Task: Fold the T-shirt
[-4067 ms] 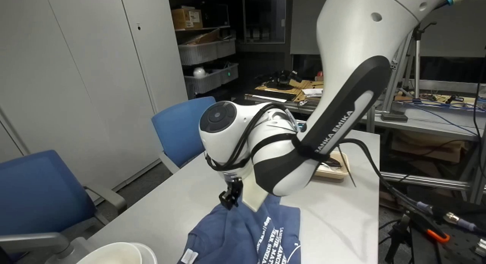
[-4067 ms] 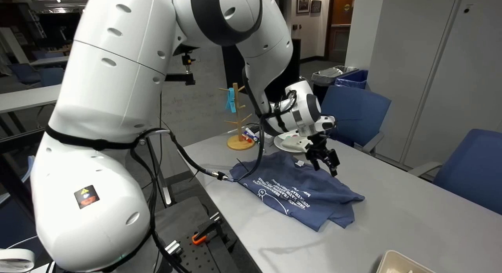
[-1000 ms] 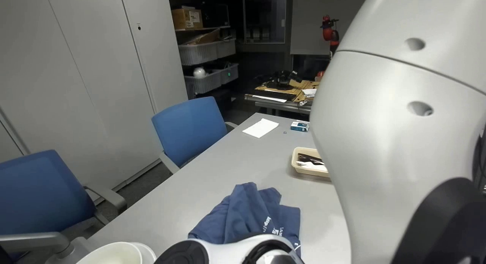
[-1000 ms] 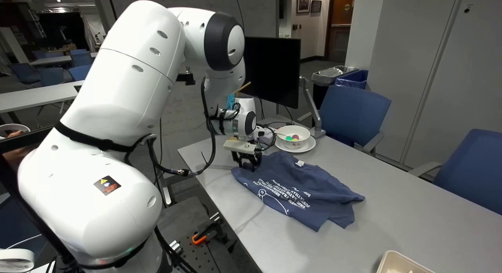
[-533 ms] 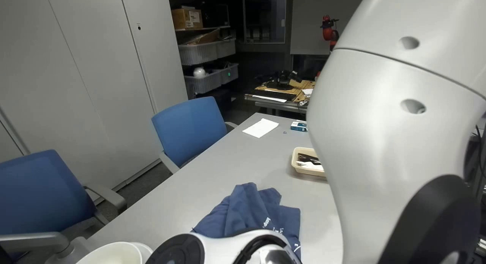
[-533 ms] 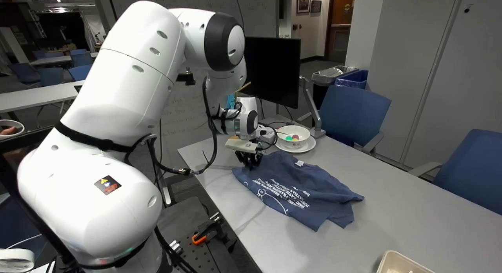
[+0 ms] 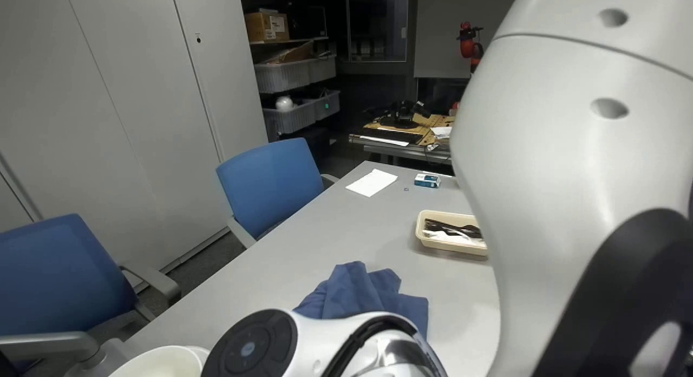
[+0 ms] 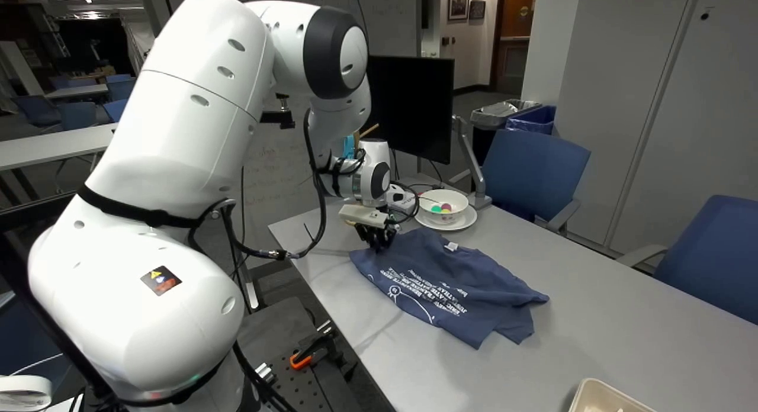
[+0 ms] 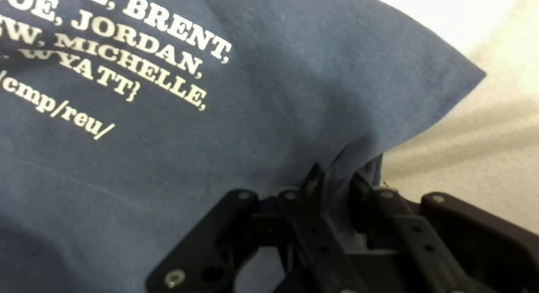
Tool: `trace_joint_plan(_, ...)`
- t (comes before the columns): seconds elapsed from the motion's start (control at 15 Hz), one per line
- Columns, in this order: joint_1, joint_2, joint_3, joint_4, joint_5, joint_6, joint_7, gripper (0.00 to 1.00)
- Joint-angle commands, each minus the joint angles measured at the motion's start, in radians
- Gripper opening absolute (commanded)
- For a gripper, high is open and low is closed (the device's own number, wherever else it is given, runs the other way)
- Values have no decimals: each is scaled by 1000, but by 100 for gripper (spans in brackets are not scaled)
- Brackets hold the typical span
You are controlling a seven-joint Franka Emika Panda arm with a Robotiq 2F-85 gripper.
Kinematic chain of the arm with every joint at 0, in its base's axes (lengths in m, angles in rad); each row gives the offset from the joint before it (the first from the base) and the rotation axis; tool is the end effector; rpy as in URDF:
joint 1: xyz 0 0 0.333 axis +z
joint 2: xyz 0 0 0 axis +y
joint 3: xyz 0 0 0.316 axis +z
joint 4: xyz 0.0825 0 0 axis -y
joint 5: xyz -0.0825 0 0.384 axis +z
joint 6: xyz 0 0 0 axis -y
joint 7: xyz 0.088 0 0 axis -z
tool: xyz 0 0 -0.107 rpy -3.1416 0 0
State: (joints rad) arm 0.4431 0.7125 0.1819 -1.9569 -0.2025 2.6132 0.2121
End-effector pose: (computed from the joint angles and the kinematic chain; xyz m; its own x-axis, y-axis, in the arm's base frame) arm 0.4847 0.3558 0.1088 0.8522 0.5218 -0.0394 0.5216 -0.8531 -0.0156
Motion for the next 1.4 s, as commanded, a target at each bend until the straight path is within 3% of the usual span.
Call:
trace_joint_plan(0.0, -69, -161, 49, -130, 89, -15, -54, 4)
trace_joint_plan(0.33, -115, -342, 16, -249, 115, 15, -37, 4)
trace_joint_plan(0.53, -117, -414, -64, -300, 56, 54, 44, 4)
trace_joint_plan(0.73, -106, -450, -180, -336, -55, 112, 176, 4)
trace_joint_plan(1.0, -75, -436, -348, -339, -299, 150, 438, 4)
trace_joint_plan(1.2, -75, -425, -406, -335, -435, 116, 597, 4)
trace_joint_plan(1.27, -65, -424, -422, -340, -441, 104, 615, 39)
trace_joint_plan(1.33, -67, -423, -423, -342, -452, 94, 635, 41)
